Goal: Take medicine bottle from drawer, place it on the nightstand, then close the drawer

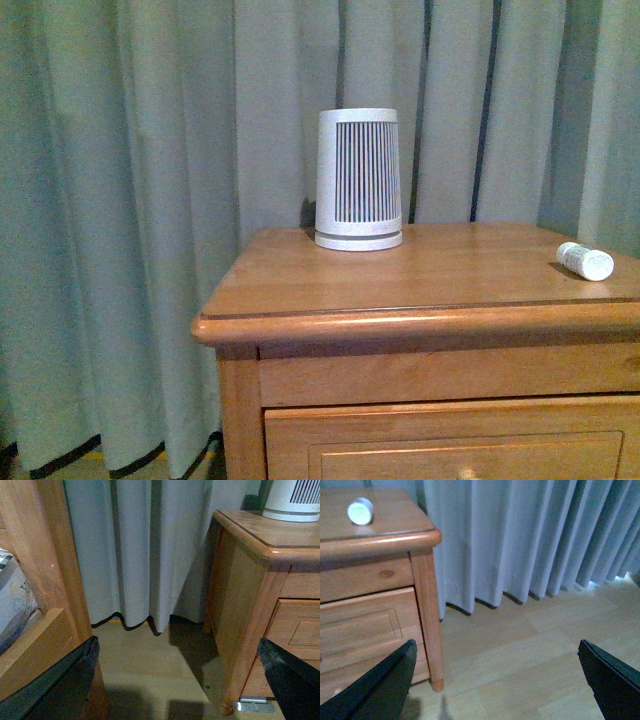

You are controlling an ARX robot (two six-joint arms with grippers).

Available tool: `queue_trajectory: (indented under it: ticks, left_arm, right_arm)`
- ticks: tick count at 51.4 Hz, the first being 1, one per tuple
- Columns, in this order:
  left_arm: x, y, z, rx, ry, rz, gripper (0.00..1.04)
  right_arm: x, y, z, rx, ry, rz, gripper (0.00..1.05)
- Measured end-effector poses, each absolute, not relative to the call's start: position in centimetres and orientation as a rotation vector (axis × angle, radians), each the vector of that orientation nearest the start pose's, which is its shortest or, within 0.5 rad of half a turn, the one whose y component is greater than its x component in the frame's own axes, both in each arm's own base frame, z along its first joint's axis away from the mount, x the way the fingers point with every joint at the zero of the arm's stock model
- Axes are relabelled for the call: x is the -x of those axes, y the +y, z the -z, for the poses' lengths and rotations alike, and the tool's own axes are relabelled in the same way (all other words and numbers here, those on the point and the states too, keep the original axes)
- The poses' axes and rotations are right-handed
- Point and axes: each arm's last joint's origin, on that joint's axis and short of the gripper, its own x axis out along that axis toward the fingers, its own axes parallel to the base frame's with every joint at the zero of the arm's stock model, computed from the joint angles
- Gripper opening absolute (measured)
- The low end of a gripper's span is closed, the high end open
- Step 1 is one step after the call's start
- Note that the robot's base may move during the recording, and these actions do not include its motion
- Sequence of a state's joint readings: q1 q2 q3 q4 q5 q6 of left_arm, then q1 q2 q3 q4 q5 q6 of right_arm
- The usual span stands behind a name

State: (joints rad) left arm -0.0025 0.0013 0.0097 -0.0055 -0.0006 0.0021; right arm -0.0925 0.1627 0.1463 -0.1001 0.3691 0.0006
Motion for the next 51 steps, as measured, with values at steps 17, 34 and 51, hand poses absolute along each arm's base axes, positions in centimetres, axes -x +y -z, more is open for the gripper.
queue_trajectory:
  ticks: [17,34,51]
  left_arm:
    - [-9.7,0.0,-16.6,-0.002,-0.003,0.002,0.98]
    - [-9.7,0.0,-16.6,-0.002,-0.002,0.002,0.98]
    - [-9.7,0.0,-16.6,-0.002,-0.003,0.002,0.98]
  right_arm:
    - [-9.8,-1.0,-18.0,0.007,0.006,0.042,0.53]
    - [-9.8,0.0,-16.7,0.003,0.000,0.002,0.03]
    - [-9.7,0.0,-16.7,0.003,-0.004,0.001,0.03]
